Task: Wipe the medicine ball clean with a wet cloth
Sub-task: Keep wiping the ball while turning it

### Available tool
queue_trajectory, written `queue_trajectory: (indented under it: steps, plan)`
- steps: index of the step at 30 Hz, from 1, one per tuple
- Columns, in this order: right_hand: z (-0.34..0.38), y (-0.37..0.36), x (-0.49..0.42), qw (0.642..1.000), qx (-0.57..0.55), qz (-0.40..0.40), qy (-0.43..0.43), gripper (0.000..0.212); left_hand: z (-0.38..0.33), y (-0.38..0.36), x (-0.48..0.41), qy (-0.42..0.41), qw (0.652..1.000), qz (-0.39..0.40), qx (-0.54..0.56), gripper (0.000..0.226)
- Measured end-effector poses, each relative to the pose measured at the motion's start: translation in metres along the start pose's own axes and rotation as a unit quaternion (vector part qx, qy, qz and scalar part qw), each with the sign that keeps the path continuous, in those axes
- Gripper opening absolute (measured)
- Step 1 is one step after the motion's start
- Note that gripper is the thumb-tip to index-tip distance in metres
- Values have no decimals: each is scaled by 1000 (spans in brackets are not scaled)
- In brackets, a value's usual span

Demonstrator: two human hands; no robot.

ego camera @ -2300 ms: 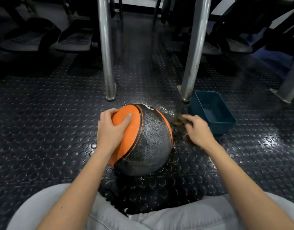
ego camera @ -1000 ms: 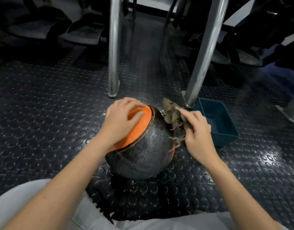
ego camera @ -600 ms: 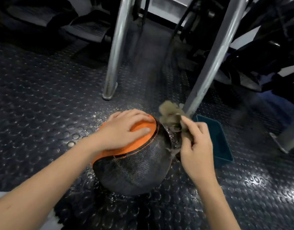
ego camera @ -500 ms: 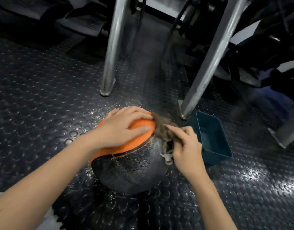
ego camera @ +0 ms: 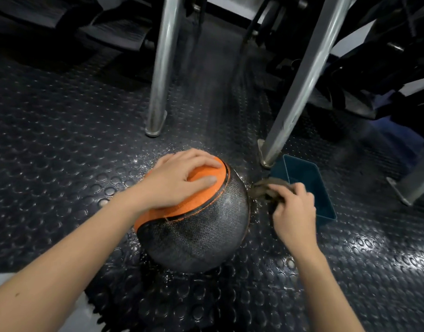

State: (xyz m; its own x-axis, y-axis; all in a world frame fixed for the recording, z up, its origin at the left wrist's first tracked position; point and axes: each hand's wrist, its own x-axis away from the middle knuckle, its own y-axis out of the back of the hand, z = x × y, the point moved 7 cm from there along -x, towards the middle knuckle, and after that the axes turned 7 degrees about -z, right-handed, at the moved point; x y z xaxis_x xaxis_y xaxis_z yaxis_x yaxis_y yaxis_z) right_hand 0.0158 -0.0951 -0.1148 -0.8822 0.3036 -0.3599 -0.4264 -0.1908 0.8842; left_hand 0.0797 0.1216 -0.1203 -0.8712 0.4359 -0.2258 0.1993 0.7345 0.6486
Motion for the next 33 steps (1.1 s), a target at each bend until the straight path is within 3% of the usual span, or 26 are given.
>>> queue_trajectory:
  steps: [3, 5, 7, 10, 11, 12, 14, 17, 19, 22, 24, 26, 29, 31, 33]
  plan:
    - [27, 37, 2, 976, -193, -80, 56, 46, 1, 3, -1, 3, 1000, -9, 11, 40]
    - [51, 33, 10, 959, -248, -39, 129, 53, 2, 3, -1, 5, 1000, -10, 16, 41]
    - [50, 8, 13, 969, -206, 13, 134, 58, 2, 3, -1, 5, 1000, -11, 20, 40]
    - [12, -9, 3, 997, 45, 46, 39, 48, 0, 1, 0, 4, 1000, -2, 9, 44]
    - [2, -2, 1, 998, 54, 31, 6, 46, -1, 0, 0, 4, 1000, 2, 5, 44]
    - [1, 9, -1, 1000, 6, -3, -9, 44, -1, 1, 0, 2, 1000, 2, 4, 45]
    - [23, 32, 1, 988, -138, -64, 38, 44, 0, 3, 0, 4, 1000, -7, 8, 45]
    - [58, 24, 13, 962, -234, -9, 137, 55, 1, 3, -1, 1, 1000, -16, 4, 55]
    - [51, 2, 12, 973, -193, 21, 124, 58, 0, 2, -1, 3, 1000, -9, 13, 52]
    - [14, -13, 3, 998, 32, 37, 45, 50, -2, 0, -1, -1, 1000, -3, 6, 44]
    - [6, -3, 1, 1000, -11, 17, 1, 48, -3, 2, -1, -4, 1000, -15, 5, 44]
    - [30, 19, 1, 990, -115, -63, 49, 50, -1, 5, -1, -5, 999, -25, 22, 42]
    - [65, 25, 12, 966, -194, -69, 159, 56, 4, 6, -2, -10, 998, -41, 37, 45]
    - [59, 6, 14, 974, -173, -28, 146, 58, 3, 5, -3, -9, 999, -37, 31, 51]
    - [31, -10, 7, 994, -77, -6, 82, 52, 0, 1, -3, -8, 1000, -19, 12, 48]
